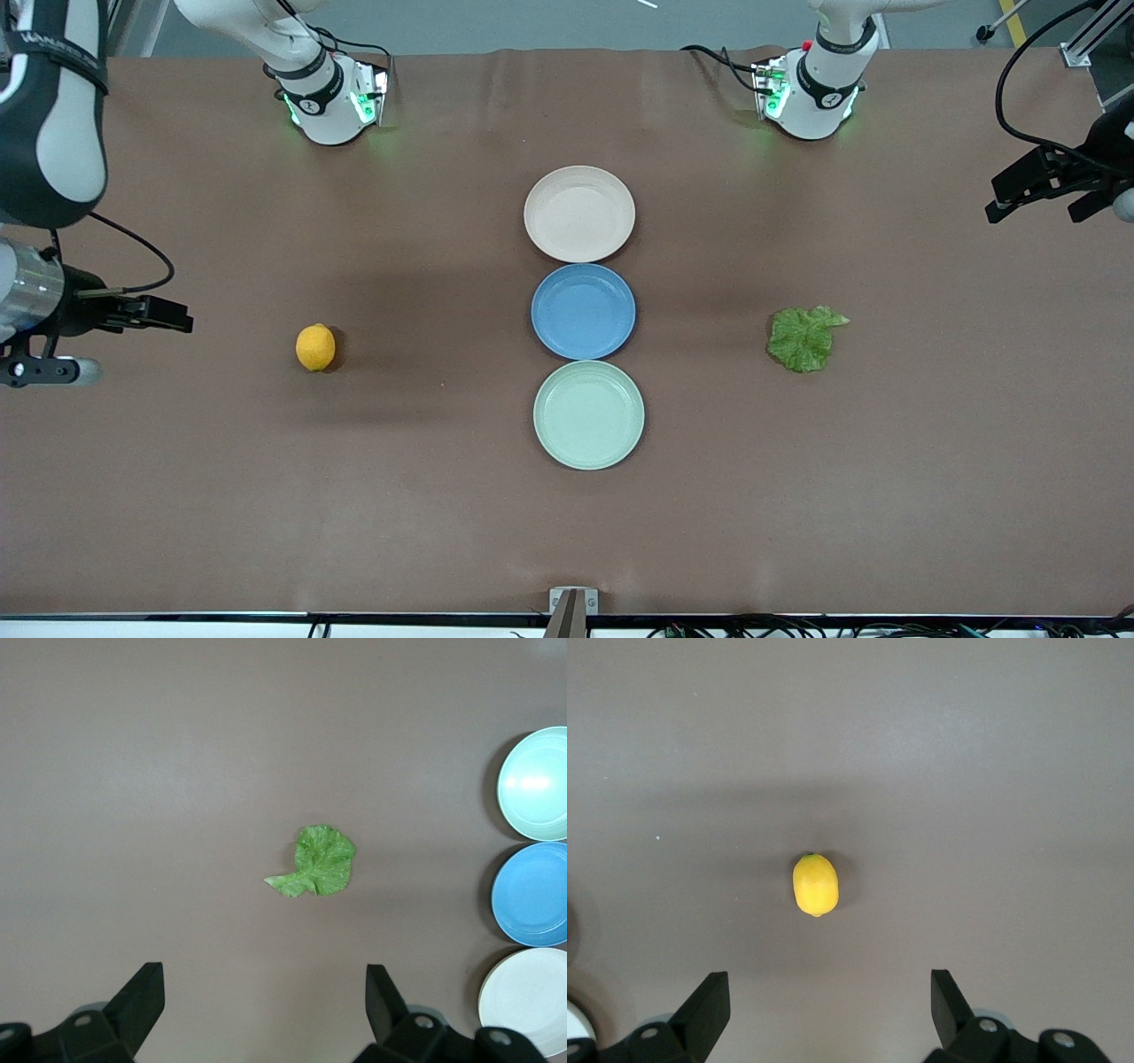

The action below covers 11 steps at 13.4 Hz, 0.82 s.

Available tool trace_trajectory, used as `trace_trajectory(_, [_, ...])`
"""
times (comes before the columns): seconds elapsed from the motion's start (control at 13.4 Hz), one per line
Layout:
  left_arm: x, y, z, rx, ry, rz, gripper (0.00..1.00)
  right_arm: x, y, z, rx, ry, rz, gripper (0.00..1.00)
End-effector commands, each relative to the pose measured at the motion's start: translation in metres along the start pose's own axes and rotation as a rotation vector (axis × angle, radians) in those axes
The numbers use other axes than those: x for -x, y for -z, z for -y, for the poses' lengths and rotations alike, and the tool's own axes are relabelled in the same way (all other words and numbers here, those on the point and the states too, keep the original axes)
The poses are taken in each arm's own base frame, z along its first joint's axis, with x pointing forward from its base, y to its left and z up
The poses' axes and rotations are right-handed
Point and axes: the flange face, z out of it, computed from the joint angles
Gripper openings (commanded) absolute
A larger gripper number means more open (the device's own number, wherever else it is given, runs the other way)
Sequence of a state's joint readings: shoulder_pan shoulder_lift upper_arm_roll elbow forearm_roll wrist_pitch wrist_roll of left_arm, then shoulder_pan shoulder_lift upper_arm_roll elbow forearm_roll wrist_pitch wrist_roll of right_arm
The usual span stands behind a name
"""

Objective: Pick lemon and lettuce from plates

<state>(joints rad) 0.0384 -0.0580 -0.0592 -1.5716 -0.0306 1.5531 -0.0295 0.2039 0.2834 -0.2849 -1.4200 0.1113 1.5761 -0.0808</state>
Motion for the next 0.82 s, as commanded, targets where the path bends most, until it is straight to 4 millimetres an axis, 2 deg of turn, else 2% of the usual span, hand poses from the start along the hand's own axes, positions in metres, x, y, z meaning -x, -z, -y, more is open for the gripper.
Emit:
trace_trajectory(0.0, [0.001, 0.003, 0.003, -0.01, -0.01, -0.002, 1.0, 0.034, 0.012, 0.009, 0.006, 0.034, -0.026, 1.0])
trace_trajectory(0.22, [0.0, 0.002, 0.004, -0.008, -0.009, -0.001, 1.0, 0.063, -0.003, 0.013, 0.02, 0.034, -0.062, 1.0])
trace_trajectory(0.37, [0.001, 0.003, 0.004, -0.008, -0.009, -0.002, 1.0, 0.076, -0.012, 0.012, 0.017, 0.032, -0.078, 1.0])
trace_trajectory(0.75, [0.001, 0.003, 0.003, -0.008, -0.01, -0.004, 1.0, 0.087, -0.001, 0.005, 0.015, 0.022, -0.08, 1.0])
